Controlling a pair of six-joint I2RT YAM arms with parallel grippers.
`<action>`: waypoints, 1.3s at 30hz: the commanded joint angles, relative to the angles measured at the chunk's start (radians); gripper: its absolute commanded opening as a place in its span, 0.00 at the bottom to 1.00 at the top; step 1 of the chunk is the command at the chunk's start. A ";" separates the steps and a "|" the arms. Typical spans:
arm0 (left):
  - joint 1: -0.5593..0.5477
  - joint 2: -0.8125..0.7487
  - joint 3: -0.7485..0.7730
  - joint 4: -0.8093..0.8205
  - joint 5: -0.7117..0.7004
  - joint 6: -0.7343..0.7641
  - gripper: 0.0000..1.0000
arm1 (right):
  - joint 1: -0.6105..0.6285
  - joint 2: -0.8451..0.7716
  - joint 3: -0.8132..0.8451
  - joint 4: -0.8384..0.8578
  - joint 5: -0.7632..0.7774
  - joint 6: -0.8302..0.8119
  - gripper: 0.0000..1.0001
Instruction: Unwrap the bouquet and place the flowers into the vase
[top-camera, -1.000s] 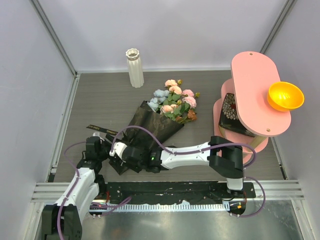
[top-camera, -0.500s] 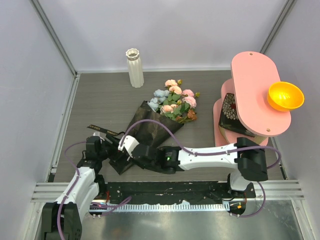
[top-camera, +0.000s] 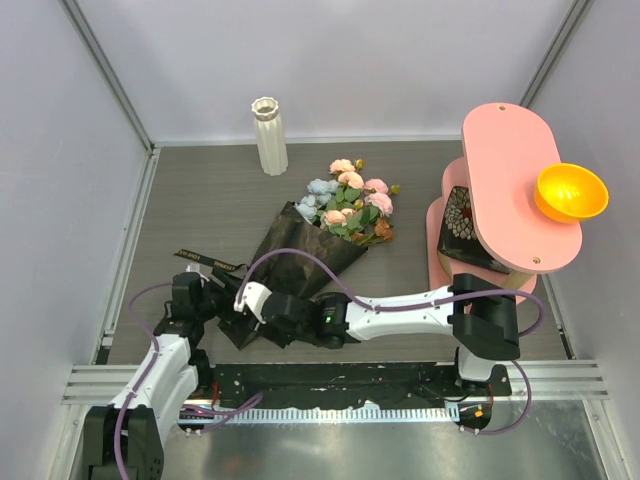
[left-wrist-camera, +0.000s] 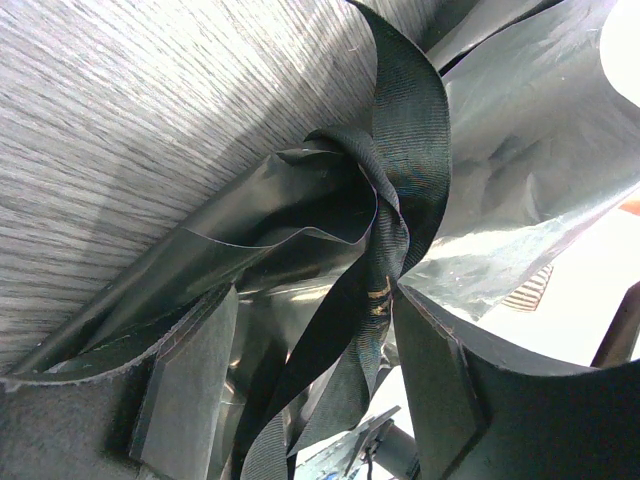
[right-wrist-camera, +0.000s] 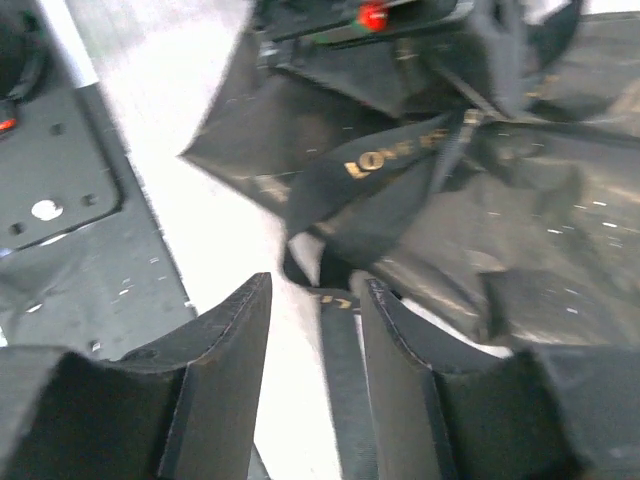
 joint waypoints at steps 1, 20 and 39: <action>-0.004 0.007 -0.007 -0.021 -0.013 0.013 0.68 | 0.009 -0.028 -0.010 0.114 -0.250 -0.005 0.49; -0.002 0.007 -0.007 -0.012 -0.008 0.010 0.73 | -0.025 0.136 0.048 0.105 -0.289 0.018 0.45; -0.002 0.019 -0.027 0.008 -0.034 0.020 0.75 | -0.065 -0.316 -0.097 0.318 -0.430 0.230 0.01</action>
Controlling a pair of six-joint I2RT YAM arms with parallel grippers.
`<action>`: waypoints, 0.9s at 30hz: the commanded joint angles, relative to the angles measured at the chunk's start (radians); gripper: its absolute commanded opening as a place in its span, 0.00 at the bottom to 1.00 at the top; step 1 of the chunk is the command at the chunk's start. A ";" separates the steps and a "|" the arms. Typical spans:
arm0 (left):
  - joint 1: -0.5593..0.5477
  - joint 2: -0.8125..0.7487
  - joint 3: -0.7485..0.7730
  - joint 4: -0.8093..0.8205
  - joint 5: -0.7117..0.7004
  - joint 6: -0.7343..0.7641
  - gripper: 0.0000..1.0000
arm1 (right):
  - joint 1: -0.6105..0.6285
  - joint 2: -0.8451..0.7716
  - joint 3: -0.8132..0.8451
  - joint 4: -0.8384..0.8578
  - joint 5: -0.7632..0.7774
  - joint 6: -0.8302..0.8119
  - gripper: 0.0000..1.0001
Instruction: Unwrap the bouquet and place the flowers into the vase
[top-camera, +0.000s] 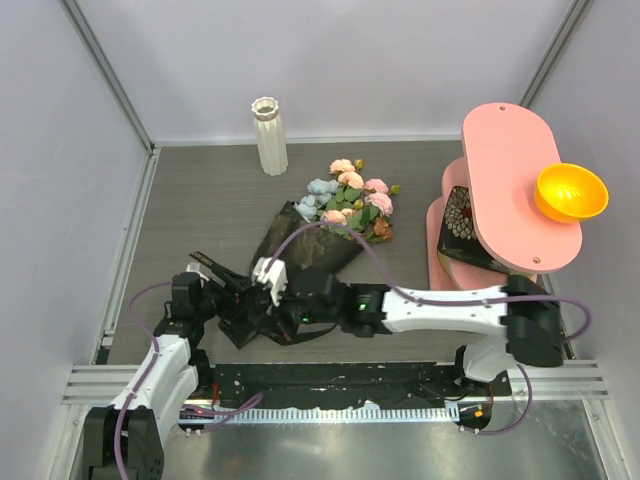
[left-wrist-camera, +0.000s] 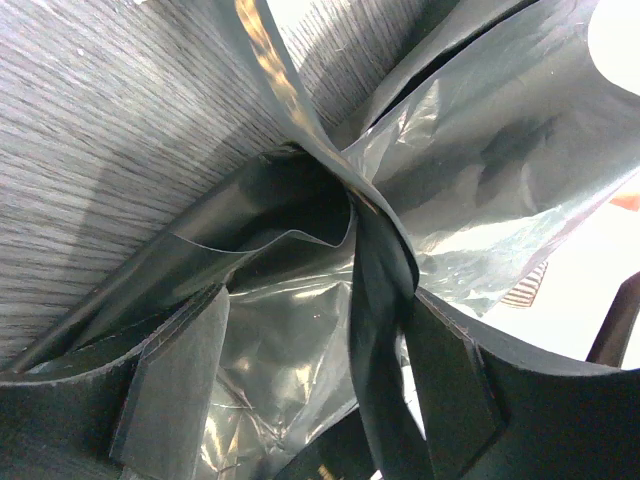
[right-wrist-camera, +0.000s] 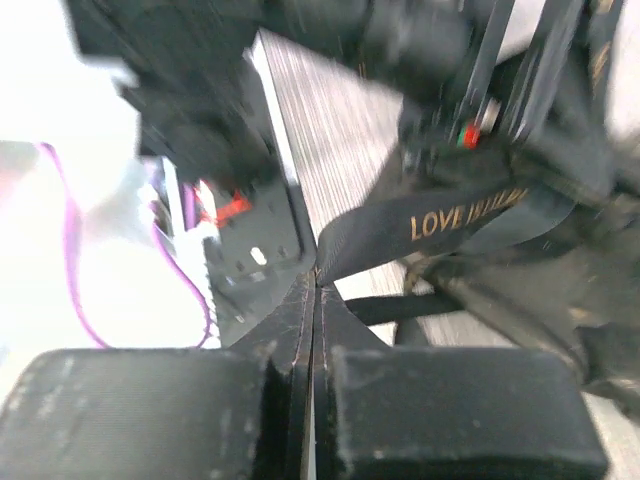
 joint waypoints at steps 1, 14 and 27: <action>-0.002 0.015 -0.024 -0.002 -0.042 0.021 0.76 | -0.007 -0.199 0.022 0.101 -0.039 0.057 0.01; -0.002 0.026 -0.028 0.014 -0.046 0.023 0.76 | -0.007 -0.559 0.286 -0.155 0.309 -0.142 0.01; -0.002 0.027 -0.022 0.015 -0.051 0.015 0.76 | -0.007 -0.559 0.830 -0.327 0.408 -0.441 0.01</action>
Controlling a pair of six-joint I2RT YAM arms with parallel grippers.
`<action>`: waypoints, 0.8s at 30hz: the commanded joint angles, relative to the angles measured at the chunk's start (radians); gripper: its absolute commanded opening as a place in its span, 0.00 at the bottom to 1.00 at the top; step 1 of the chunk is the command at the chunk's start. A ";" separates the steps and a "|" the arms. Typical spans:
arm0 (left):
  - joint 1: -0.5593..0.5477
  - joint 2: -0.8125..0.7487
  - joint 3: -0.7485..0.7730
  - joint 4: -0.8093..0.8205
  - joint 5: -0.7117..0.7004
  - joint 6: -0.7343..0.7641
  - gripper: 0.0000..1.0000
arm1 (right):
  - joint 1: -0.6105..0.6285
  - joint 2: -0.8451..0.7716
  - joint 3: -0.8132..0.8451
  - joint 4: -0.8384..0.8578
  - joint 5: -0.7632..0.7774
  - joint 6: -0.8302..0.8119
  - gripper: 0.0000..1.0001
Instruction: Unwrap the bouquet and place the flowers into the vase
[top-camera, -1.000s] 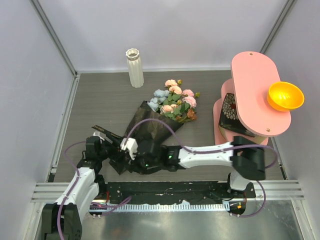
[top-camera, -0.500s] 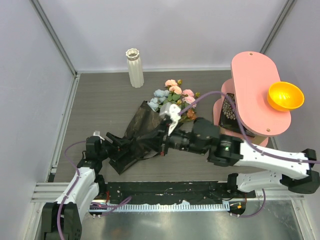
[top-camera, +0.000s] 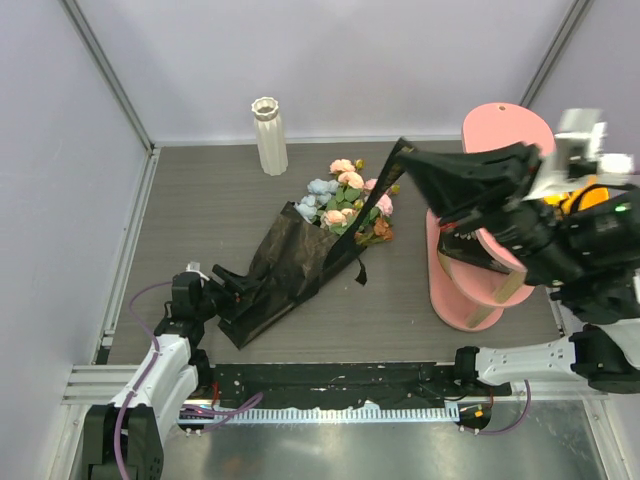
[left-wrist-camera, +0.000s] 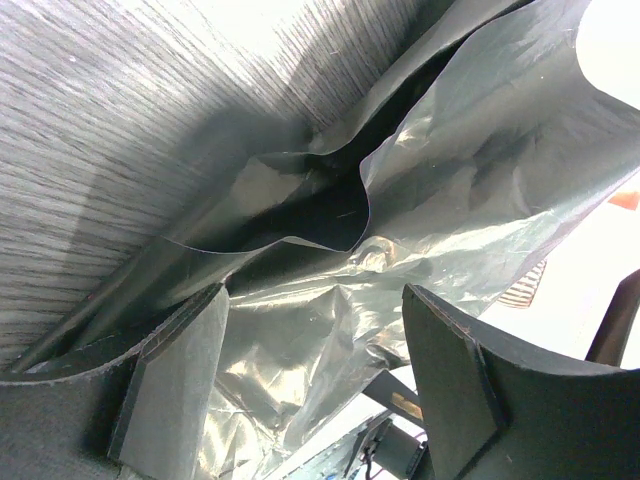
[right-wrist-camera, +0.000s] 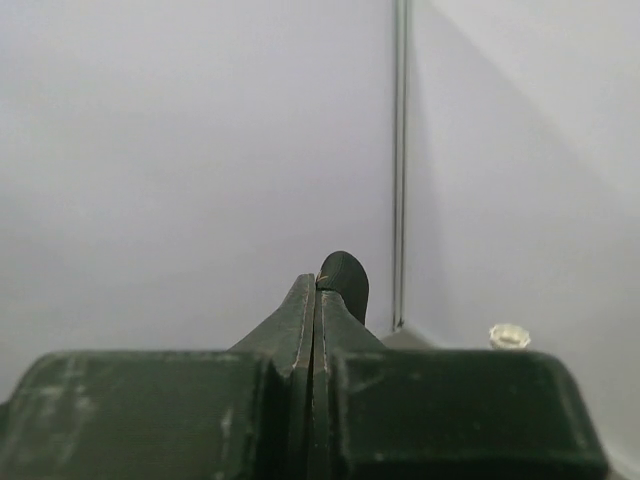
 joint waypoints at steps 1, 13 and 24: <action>-0.002 0.019 -0.017 -0.010 -0.051 0.014 0.76 | 0.003 0.009 0.171 -0.049 -0.018 -0.131 0.01; -0.002 0.033 0.012 -0.026 -0.043 0.025 0.76 | 0.003 -0.198 0.162 0.015 0.071 -0.263 0.01; -0.002 0.042 0.012 -0.025 -0.038 0.026 0.76 | 0.003 -0.042 -0.256 -0.057 0.115 -0.083 0.01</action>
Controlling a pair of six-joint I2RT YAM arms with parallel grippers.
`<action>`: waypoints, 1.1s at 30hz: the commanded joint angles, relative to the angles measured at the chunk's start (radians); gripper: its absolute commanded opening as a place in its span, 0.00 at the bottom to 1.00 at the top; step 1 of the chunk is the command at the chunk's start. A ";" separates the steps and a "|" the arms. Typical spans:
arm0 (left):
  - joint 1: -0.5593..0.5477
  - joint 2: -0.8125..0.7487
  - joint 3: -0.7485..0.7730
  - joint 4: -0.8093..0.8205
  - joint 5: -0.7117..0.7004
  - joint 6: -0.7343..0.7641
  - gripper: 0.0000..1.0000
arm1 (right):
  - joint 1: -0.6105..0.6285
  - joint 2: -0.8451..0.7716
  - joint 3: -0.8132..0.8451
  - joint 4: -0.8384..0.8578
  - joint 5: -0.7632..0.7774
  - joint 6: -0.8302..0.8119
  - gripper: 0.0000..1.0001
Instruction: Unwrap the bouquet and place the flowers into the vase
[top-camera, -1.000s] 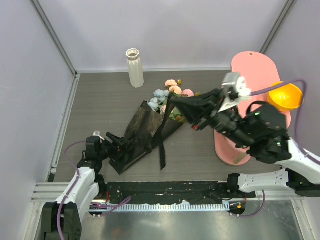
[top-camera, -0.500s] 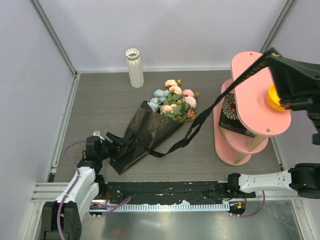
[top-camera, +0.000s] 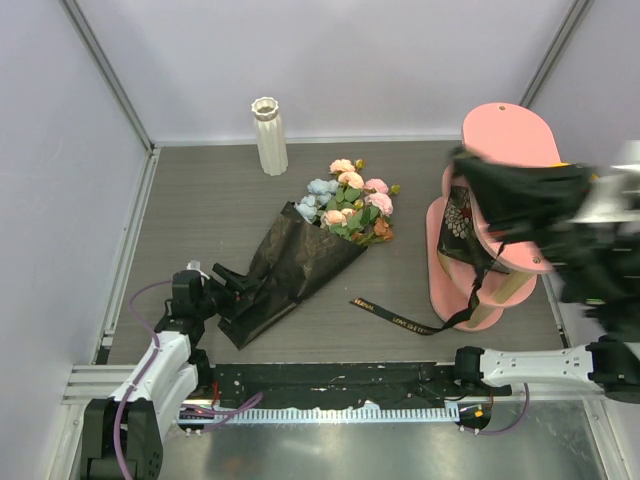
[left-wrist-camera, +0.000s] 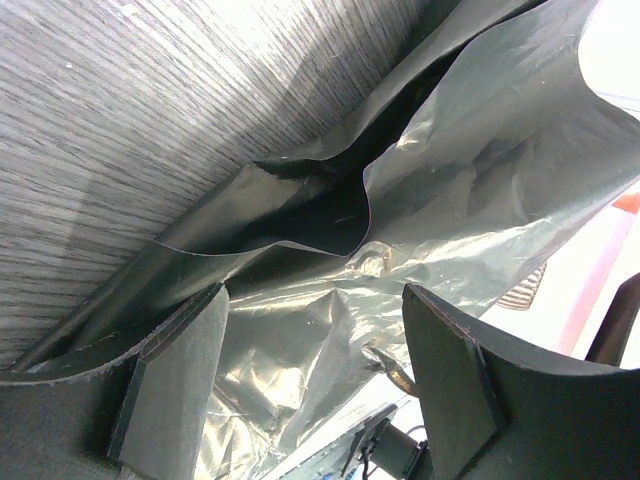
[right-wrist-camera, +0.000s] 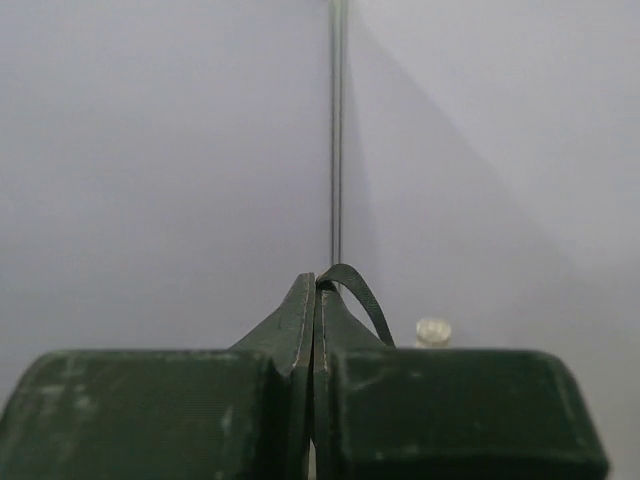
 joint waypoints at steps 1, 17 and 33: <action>-0.002 0.002 -0.001 -0.039 -0.039 0.027 0.76 | 0.003 0.146 -0.276 -0.089 0.082 0.150 0.01; -0.004 -0.020 -0.001 -0.039 -0.038 0.020 0.76 | 0.000 -0.305 -0.931 -0.366 0.439 0.851 0.01; -0.002 -0.030 0.028 -0.039 0.024 0.031 0.80 | 0.000 -0.342 -0.947 -0.455 0.539 0.873 0.48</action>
